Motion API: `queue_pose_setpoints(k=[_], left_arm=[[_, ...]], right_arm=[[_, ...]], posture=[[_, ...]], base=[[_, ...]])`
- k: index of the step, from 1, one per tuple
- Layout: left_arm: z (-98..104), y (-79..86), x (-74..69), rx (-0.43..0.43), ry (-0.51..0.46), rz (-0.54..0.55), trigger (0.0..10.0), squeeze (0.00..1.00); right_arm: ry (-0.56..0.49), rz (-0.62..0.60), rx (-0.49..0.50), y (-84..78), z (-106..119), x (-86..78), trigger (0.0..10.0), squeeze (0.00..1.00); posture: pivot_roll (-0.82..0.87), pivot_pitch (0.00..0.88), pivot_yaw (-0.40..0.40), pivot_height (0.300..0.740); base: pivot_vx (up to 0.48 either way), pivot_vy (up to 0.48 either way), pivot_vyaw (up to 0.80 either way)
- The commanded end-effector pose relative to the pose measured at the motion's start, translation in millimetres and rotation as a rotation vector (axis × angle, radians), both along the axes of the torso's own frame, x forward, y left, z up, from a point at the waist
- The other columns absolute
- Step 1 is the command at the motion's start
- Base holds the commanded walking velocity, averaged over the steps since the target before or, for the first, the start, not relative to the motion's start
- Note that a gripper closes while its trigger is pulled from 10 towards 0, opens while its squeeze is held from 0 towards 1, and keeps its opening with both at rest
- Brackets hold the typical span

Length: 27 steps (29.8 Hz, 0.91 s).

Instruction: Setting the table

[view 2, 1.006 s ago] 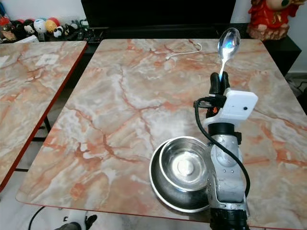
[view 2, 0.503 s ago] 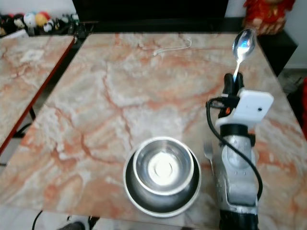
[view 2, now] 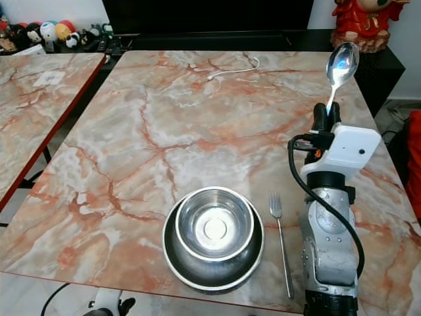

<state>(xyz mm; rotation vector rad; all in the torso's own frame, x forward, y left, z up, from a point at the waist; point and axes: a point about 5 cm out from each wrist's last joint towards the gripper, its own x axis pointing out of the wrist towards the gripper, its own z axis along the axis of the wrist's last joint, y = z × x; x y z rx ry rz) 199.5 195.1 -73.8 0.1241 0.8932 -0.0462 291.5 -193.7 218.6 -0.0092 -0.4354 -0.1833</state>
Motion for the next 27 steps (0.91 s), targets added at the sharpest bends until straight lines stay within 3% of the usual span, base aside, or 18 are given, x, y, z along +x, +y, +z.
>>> queue_pose_setpoints(k=[1,18,27], left_arm=[[-3.3,4.1,-6.8,0.005,0.029,0.010,10.0,0.00],[-2.4,16.5,-9.6,0.013,0.034,0.026,10.0,0.00],[-3.8,9.7,-9.7,0.012,0.035,0.021,10.0,0.00]], right_arm=[[-0.011,0.001,-0.001,2.2,4.9,-0.5,10.0,0.00],[0.026,-0.012,0.008,0.9,3.4,2.9,10.0,0.00],[0.072,-0.016,-0.004,1.1,0.6,6.9,10.0,0.00]], posture=[[-0.17,0.141,0.058,0.740],[-0.18,0.141,0.058,0.740],[-0.18,0.140,0.060,0.740]], base=[[0.000,0.000,0.00],[-0.257,0.000,0.00],[0.000,0.000,-0.80]])
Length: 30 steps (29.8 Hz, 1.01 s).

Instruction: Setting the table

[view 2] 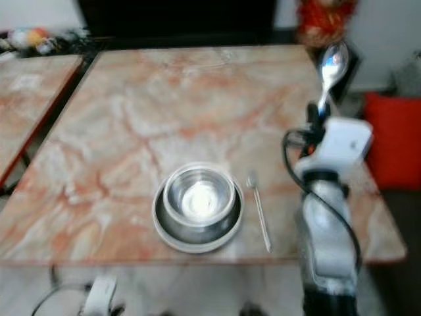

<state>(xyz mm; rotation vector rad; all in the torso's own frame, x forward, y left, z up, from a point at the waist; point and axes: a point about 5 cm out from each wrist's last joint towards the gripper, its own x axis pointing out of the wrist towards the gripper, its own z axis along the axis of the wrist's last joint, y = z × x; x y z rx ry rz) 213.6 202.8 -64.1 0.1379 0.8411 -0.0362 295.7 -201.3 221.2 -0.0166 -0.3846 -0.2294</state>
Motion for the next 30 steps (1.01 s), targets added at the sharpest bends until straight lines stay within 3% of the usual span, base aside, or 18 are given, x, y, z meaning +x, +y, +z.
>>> queue_pose_setpoints(k=[1,9,13,15,20,25,30], left_arm=[[-13.5,1.3,-23.6,-0.003,0.087,0.023,10.0,0.00],[-13.7,-2.0,-22.7,-0.006,0.086,0.024,10.0,0.00],[-13.2,-1.8,-21.8,-0.006,0.084,0.025,10.0,0.00],[-13.0,-0.4,-21.8,-0.003,0.085,0.021,10.0,0.00],[-12.9,2.8,-22.7,0.002,0.090,0.012,10.0,0.00],[-12.1,6.6,-22.6,0.004,0.090,0.012,10.0,0.00],[-11.7,9.6,-22.9,0.008,0.094,0.015,10.0,0.00]], right_arm=[[0.023,0.032,-0.010,8.9,-2.0,2.9,10.0,0.00],[0.075,0.050,-0.029,10.7,-4.7,7.7,10.0,0.00],[0.109,0.055,-0.066,8.7,-5.0,9.8,10.0,0.00],[0.140,0.032,-0.070,-1.7,1.3,9.1,10.0,0.00],[0.169,0.026,-0.076,-10.3,10.4,4.3,10.0,0.00],[0.271,0.111,-0.072,-8.5,7.3,-1.8,10.0,0.00],[0.344,0.180,-0.090,-6.9,-4.4,-8.3,10.0,0.00]], posture=[[-0.18,0.140,0.060,0.740],[-0.18,0.140,0.062,0.740],[-0.18,0.149,0.067,0.740],[-0.20,0.156,0.072,0.740],[-0.21,0.162,0.081,0.740],[-0.22,0.166,0.092,0.740],[-0.23,0.159,0.094,0.740]], base=[[0.000,0.000,-0.80],[0.000,0.000,-0.72],[0.000,0.000,0.00],[0.000,0.000,0.00],[0.000,0.000,0.00],[0.000,0.000,0.00],[0.000,0.480,0.00]])
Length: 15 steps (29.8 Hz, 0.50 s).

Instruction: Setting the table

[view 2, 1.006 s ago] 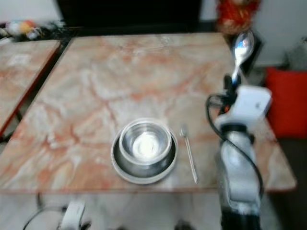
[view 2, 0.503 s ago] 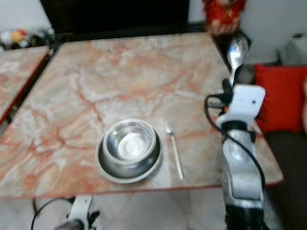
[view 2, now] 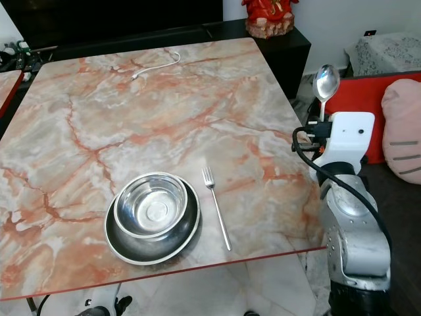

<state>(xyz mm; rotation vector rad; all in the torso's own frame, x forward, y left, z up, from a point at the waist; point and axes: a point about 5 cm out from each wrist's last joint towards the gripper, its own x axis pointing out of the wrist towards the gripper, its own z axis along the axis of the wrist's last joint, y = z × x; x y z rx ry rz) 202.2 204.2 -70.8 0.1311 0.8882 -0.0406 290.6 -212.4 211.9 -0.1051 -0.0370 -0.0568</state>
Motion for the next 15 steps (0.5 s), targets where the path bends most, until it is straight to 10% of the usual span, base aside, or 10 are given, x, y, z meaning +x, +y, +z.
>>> queue_pose_setpoints(k=[1,15], left_arm=[[-4.9,8.4,-11.3,0.015,0.046,0.012,10.0,0.00],[-6.2,-10.2,-6.9,0.008,0.043,-0.008,10.0,0.00]], right_arm=[[-0.008,0.031,0.003,3.8,3.5,-3.4,10.0,0.00],[0.177,0.075,0.017,7.7,-9.3,-1.7,10.0,0.00]], posture=[[-0.22,0.157,0.093,0.740],[-0.23,0.135,0.091,0.740]], base=[[0.000,0.450,0.00],[0.000,0.059,0.00]])
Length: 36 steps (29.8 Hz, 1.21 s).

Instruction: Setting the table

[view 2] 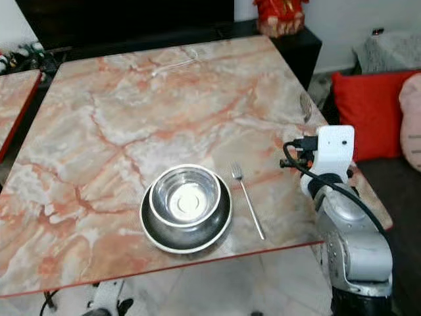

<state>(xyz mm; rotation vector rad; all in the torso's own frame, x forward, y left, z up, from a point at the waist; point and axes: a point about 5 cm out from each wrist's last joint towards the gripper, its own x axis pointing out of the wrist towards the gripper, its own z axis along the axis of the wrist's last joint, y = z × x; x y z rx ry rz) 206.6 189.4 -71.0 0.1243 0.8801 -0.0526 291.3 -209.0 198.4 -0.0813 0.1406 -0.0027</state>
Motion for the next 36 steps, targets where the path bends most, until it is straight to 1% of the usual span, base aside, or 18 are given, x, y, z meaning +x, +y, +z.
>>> queue_pose_setpoints(k=[1,3,4,5,7,8,10,12,13,14,15,16,18,21,24,28,32,36], left_arm=[[-5.9,4.6,-11.1,0.020,0.051,-0.003,10.0,0.00],[-5.8,5.9,-11.2,0.021,0.051,-0.003,10.0,0.00],[-5.8,5.9,-11.2,0.021,0.051,-0.003,10.0,0.00],[-5.4,11.3,-12.2,0.027,0.053,-0.001,10.0,0.00],[-5.2,13.6,-12.6,0.029,0.054,0.000,10.0,0.00],[-4.6,17.5,-13.0,0.031,0.055,0.002,10.0,0.00],[-3.5,24.0,-13.5,0.036,0.054,0.006,10.0,0.00],[-3.1,26.2,-13.6,0.037,0.054,0.006,10.0,0.00],[-2.5,29.4,-13.8,0.041,0.055,0.008,10.0,0.00],[-2.4,30.1,-13.9,0.042,0.055,0.008,10.0,0.00],[-3.0,28.4,-14.3,0.042,0.056,0.006,10.0,0.00],[-3.0,28.4,-14.3,0.042,0.056,0.006,10.0,0.00],[-5.3,20.5,-15.6,0.037,0.059,-0.001,10.0,0.00],[-6.8,16.4,-17.1,0.034,0.063,-0.005,10.0,0.00],[-9.5,9.6,-20.1,0.028,0.069,-0.009,10.0,0.00],[-10.1,8.7,-21.2,0.027,0.072,-0.009,10.0,0.00],[-10.4,10.6,-22.5,0.031,0.075,-0.008,10.0,0.00],[-9.8,13.1,-22.0,0.032,0.072,-0.003,10.0,0.00]], right_arm=[[0.067,0.057,-0.053,3.4,-3.8,-4.3,10.0,0.00],[0.116,0.066,-0.080,0.4,-9.9,-6.1,10.0,0.00],[0.116,0.066,-0.080,0.4,-9.9,-6.1,10.0,0.00],[0.169,0.119,-0.112,0.2,-16.0,-9.1,10.0,0.00],[0.190,0.144,-0.122,0.7,-18.1,-10.4,10.0,0.00],[0.214,0.174,-0.133,1.2,-21.3,-12.4,10.0,0.00],[0.247,0.190,-0.136,-0.2,-25.7,-14.2,10.0,0.00],[0.256,0.190,-0.128,-0.6,-27.2,-14.5,10.0,0.00],[0.271,0.192,-0.069,0.7,-30.8,-15.3,10.0,0.00],[0.275,0.194,-0.041,1.5,-32.3,-15.7,10.0,0.00],[0.286,0.208,-0.002,4.6,-36.2,-17.8,10.0,0.00],[0.286,0.208,-0.002,4.6,-36.2,-17.8,10.0,0.00],[0.304,0.227,0.034,9.7,-42.2,-20.6,10.0,0.00],[0.330,0.226,0.065,13.0,-50.6,-21.4,10.0,0.00],[0.345,0.229,0.051,17.0,-58.2,-21.7,10.0,0.00],[0.353,0.215,0.047,18.8,-61.9,-19.8,10.0,0.00],[0.352,0.191,0.068,21.2,-66.0,-14.8,10.0,0.00],[0.347,0.200,0.071,24.6,-67.6,-9.5,10.0,0.00]], posture=[[-0.23,0.133,0.091,0.740],[-0.23,0.132,0.092,0.740],[-0.23,0.132,0.092,0.740],[-0.24,0.130,0.093,0.740],[-0.24,0.130,0.093,0.740],[-0.24,0.129,0.092,0.740],[-0.23,0.128,0.090,0.740],[-0.23,0.128,0.089,0.740],[-0.23,0.127,0.088,0.740],[-0.23,0.127,0.087,0.740],[-0.23,0.128,0.086,0.740],[-0.23,0.128,0.086,0.740],[-0.23,0.128,0.084,0.740],[-0.23,0.125,0.081,0.740],[-0.22,0.123,0.079,0.740],[-0.22,0.119,0.078,0.740],[-0.22,0.118,0.078,0.740],[-0.21,0.128,0.073,0.740]], base=[[0.000,0.000,0.00],[0.000,0.000,0.00],[0.000,0.000,0.00],[0.000,0.000,0.00],[0.000,0.000,0.00],[0.000,0.000,0.00],[0.000,0.000,0.00],[0.000,0.000,0.00],[0.000,0.000,0.00],[0.000,0.000,0.00],[0.000,0.000,0.00],[0.000,0.000,0.00],[0.000,0.000,0.00],[0.000,0.000,0.00],[0.000,0.000,0.00],[0.000,0.000,0.00],[0.000,0.000,0.00],[0.000,0.000,0.00]])
